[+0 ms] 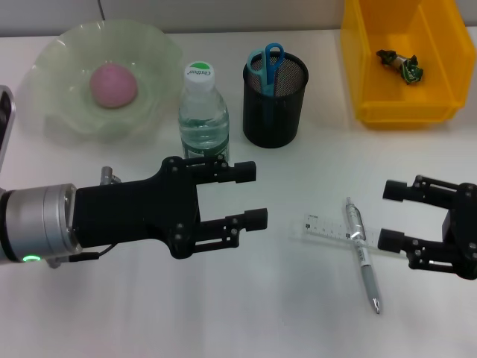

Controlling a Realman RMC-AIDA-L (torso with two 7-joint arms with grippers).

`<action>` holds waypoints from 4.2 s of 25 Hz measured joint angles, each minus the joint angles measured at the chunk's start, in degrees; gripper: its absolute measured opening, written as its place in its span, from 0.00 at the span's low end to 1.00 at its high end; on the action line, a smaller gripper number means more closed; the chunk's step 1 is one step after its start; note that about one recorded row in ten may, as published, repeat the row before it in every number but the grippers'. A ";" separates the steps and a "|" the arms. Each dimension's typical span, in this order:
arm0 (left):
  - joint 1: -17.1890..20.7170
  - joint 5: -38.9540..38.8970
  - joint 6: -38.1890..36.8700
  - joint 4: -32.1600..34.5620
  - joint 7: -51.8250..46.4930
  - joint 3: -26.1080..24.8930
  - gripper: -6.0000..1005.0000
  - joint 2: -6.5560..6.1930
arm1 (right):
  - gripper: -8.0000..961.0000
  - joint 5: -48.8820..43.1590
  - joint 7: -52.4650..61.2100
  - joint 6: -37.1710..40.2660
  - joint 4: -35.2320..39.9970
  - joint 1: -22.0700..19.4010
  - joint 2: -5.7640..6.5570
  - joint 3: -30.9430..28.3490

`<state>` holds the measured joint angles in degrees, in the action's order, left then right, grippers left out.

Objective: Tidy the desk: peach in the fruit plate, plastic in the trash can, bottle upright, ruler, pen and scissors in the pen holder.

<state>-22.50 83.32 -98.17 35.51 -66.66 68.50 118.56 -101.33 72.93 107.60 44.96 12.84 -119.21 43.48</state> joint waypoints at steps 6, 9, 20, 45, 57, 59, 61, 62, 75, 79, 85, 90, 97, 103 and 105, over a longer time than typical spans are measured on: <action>0.08 -0.07 0.11 -2.72 1.00 0.11 0.63 0.02 | 0.79 -7.81 14.66 1.86 10.37 2.67 0.07 -0.17; 0.38 -0.34 0.11 -2.89 1.17 0.03 0.63 0.09 | 0.79 -9.25 18.75 2.38 14.06 3.79 0.08 -0.02; 1.43 -0.55 0.02 -4.40 1.33 0.23 0.63 0.12 | 0.79 -30.14 39.34 7.12 28.97 21.27 1.27 2.93; 1.56 -0.53 0.49 -5.08 2.17 -0.22 0.63 0.23 | 0.79 -45.06 45.16 -7.94 25.04 30.38 -0.15 37.07; 1.23 -0.57 0.54 -6.41 3.08 -0.21 0.63 0.26 | 0.79 -45.13 47.28 -16.22 20.85 30.46 -0.31 45.20; 1.24 -0.58 0.54 -6.41 3.09 -0.21 0.63 0.26 | 0.79 -45.13 47.47 -16.96 20.16 30.53 -0.32 45.83; 1.24 -0.60 0.51 -6.43 3.21 -0.18 0.63 0.26 | 0.79 -45.13 47.78 -17.84 19.38 30.64 -0.32 46.77; 1.24 -0.63 0.49 -6.45 3.32 -0.18 0.63 0.26 | 0.79 -45.13 47.78 -17.84 19.38 30.64 -0.32 46.77; 1.39 -0.71 0.48 -6.50 3.39 -0.22 0.63 0.26 | 0.79 -45.27 48.67 -20.35 18.14 30.91 -0.42 49.33; 1.50 -0.71 0.48 -6.50 3.39 -0.22 0.63 0.24 | 0.78 -45.27 48.71 -20.57 17.68 30.95 -0.41 49.48; 1.51 -0.71 0.49 -6.50 3.39 -0.22 0.63 0.18 | 0.78 -45.27 48.72 -20.69 17.60 30.94 -0.41 49.58; 1.44 -0.71 0.52 -6.50 3.41 -0.22 0.62 0.17 | 0.78 -45.28 48.72 -21.07 17.39 30.92 -0.41 49.68; 1.42 -0.71 0.53 -6.50 3.44 -0.22 0.62 0.17 | 0.74 -45.28 48.72 -21.79 16.72 30.92 -0.41 50.75; 1.54 -0.71 0.53 -6.50 3.47 -0.22 0.62 0.17 | 0.61 -45.27 48.71 -22.00 16.71 30.92 -0.41 50.96; 1.56 -0.71 0.53 -6.50 3.47 -0.22 0.62 0.17 | 0.61 -45.27 48.71 -22.01 16.72 30.92 -0.41 50.95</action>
<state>-20.94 82.62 -97.64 29.01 -63.19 68.29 118.74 -146.60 121.64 85.59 61.68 43.77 -119.62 94.43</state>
